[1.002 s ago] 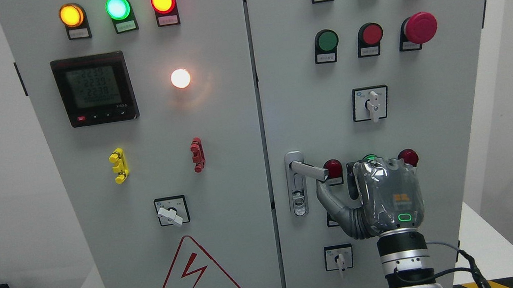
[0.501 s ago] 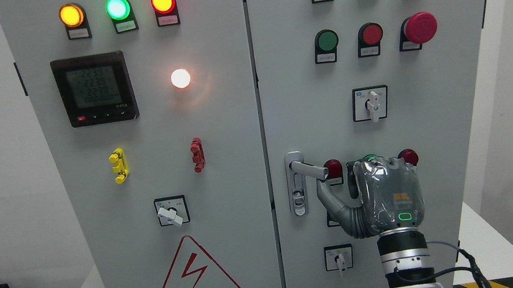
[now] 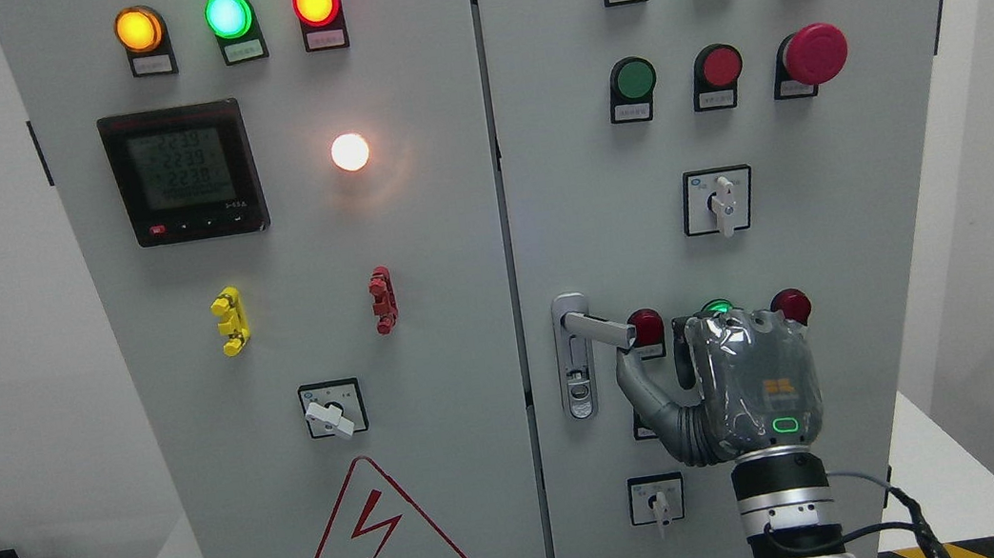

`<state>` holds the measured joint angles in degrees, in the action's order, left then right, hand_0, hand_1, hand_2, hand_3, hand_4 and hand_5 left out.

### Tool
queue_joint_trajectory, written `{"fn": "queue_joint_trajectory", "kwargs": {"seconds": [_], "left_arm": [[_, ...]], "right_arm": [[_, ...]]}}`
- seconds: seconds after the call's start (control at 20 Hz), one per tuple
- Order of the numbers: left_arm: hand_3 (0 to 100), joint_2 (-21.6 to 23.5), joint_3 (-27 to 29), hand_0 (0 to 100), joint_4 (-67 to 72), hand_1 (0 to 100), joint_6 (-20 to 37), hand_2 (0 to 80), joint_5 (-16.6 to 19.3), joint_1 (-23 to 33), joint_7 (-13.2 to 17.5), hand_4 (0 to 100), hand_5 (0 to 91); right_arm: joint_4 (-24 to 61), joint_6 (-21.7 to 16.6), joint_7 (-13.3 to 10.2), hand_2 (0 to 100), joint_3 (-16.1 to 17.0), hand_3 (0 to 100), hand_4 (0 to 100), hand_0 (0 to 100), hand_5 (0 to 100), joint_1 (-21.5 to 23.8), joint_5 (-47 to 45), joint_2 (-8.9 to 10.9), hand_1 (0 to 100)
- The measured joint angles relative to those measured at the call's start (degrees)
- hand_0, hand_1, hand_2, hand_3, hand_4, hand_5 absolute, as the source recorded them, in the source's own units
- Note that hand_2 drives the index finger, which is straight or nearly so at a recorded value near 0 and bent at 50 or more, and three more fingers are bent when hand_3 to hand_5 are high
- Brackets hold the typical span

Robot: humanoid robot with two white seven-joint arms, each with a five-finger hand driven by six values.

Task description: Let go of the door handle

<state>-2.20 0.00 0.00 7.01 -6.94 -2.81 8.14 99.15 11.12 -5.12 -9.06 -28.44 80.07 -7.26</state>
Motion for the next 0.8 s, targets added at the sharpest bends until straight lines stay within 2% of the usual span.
{"fn": "queue_joint_trajectory", "kwargs": {"seconds": [0.25, 0.55, 0.6, 0.65, 0.7, 0.8], "left_arm": [[0, 0.0, 0.0, 12, 0.0, 39, 0.2, 0.0, 0.0, 0.0, 0.0, 0, 0.0], [0, 0.0, 0.0, 12, 0.0, 39, 0.1, 0.0, 0.0, 0.0, 0.0, 0, 0.0], [0, 0.0, 0.0, 12, 0.0, 39, 0.1, 0.0, 0.0, 0.0, 0.0, 0, 0.0], [0, 0.0, 0.0, 12, 0.0, 39, 0.1, 0.0, 0.0, 0.0, 0.0, 0, 0.0], [0, 0.0, 0.0, 12, 0.0, 39, 0.0, 0.0, 0.0, 0.0, 0.0, 0, 0.0], [0, 0.0, 0.0, 12, 0.0, 39, 0.0, 0.0, 0.0, 0.0, 0.0, 0, 0.0]], "right_arm": [[1.3, -1.8, -1.0, 94, -0.3, 100, 94, 40, 96, 2.3, 0.0, -0.01, 14], [4.0, -6.2, -3.8, 89, -0.6, 100, 93, 40, 96, 5.6, 0.0, -0.02, 15], [4.5, -7.0, -4.3, 86, -0.6, 100, 91, 40, 94, 6.0, 0.0, -0.02, 15], [5.1, -7.7, -4.9, 78, -0.6, 100, 88, 40, 89, 6.5, 0.0, -0.01, 15], [5.7, -8.7, -5.2, 76, -0.5, 100, 87, 40, 87, 7.0, 0.0, -0.01, 15], [6.9, -10.9, -5.8, 62, -0.5, 93, 78, 41, 71, 8.0, -0.3, 0.01, 15]]}}
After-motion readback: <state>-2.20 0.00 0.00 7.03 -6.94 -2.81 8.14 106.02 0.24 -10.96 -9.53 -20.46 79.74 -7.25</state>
